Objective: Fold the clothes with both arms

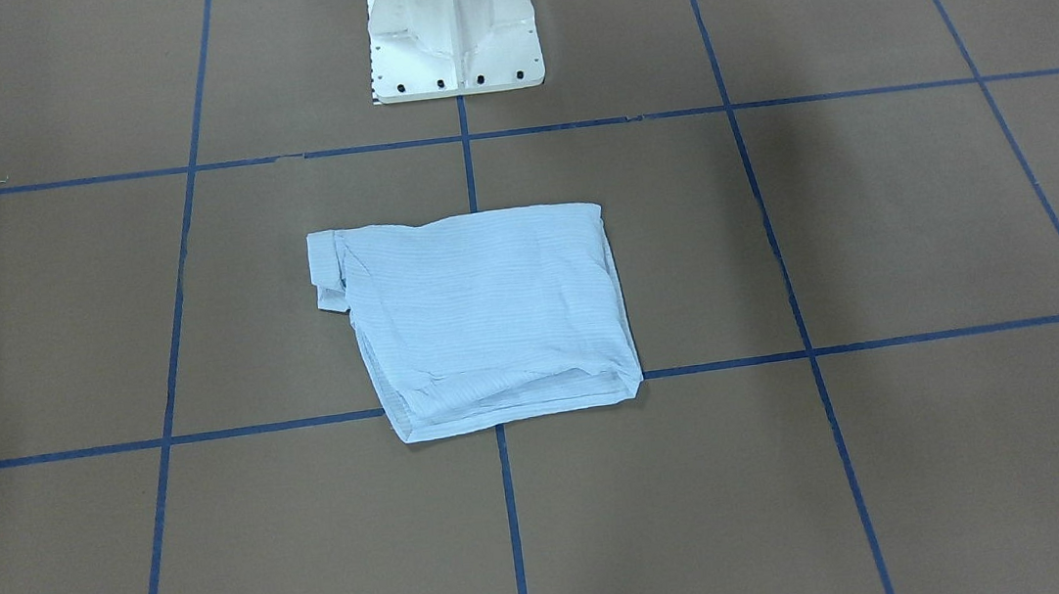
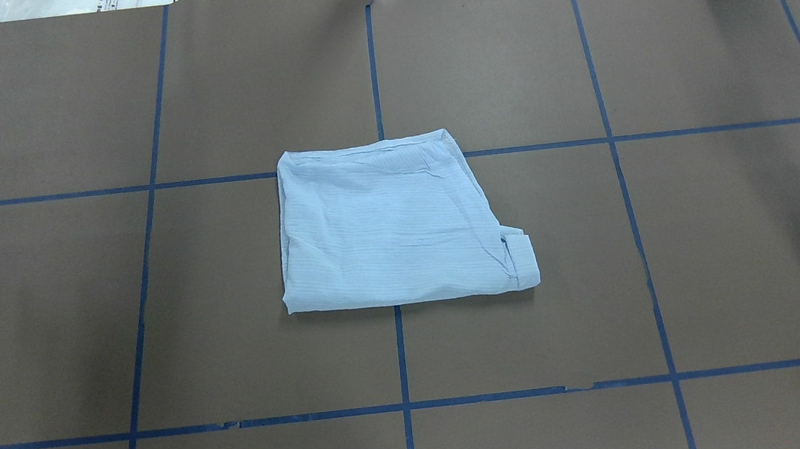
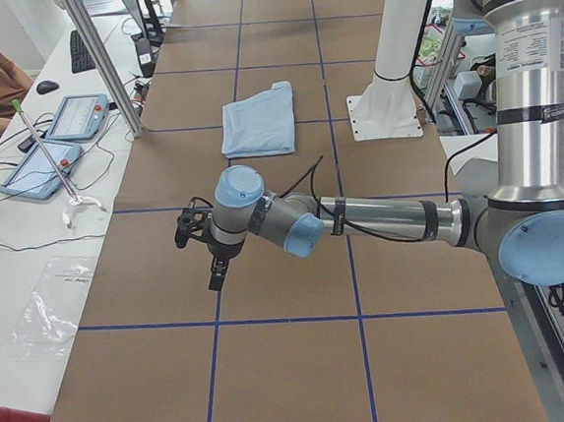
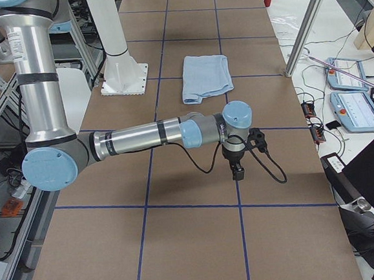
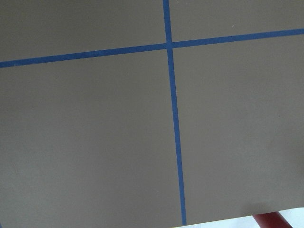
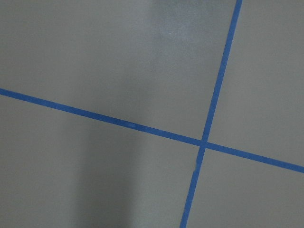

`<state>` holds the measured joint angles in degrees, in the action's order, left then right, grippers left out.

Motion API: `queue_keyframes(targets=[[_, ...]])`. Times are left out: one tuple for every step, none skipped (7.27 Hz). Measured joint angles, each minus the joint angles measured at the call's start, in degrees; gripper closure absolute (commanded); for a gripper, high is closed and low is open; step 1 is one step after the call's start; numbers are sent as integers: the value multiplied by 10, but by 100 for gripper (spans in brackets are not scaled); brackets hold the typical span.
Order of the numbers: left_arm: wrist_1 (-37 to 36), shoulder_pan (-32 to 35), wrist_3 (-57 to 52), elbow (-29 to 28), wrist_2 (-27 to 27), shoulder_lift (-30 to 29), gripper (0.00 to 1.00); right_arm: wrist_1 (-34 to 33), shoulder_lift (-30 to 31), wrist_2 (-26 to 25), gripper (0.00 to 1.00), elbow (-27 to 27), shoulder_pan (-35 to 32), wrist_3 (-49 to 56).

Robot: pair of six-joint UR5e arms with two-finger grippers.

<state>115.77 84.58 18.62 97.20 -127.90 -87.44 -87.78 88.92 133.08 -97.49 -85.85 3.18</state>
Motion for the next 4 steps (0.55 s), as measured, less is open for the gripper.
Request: queue_keyframes(targets=[[3,2,-1,-9,0,5,0,1,25,1,0,-11,-10,4],[1,2,-3,-20,0,11,0,1,44,2,0,-18,-16,3],[-14,3,-6,-25,0,14,0,0,56,4,0,-21,-19,0],[-51,4,-21,-23,-1,12,0,-4,61,5,0,-20,-20,-3]])
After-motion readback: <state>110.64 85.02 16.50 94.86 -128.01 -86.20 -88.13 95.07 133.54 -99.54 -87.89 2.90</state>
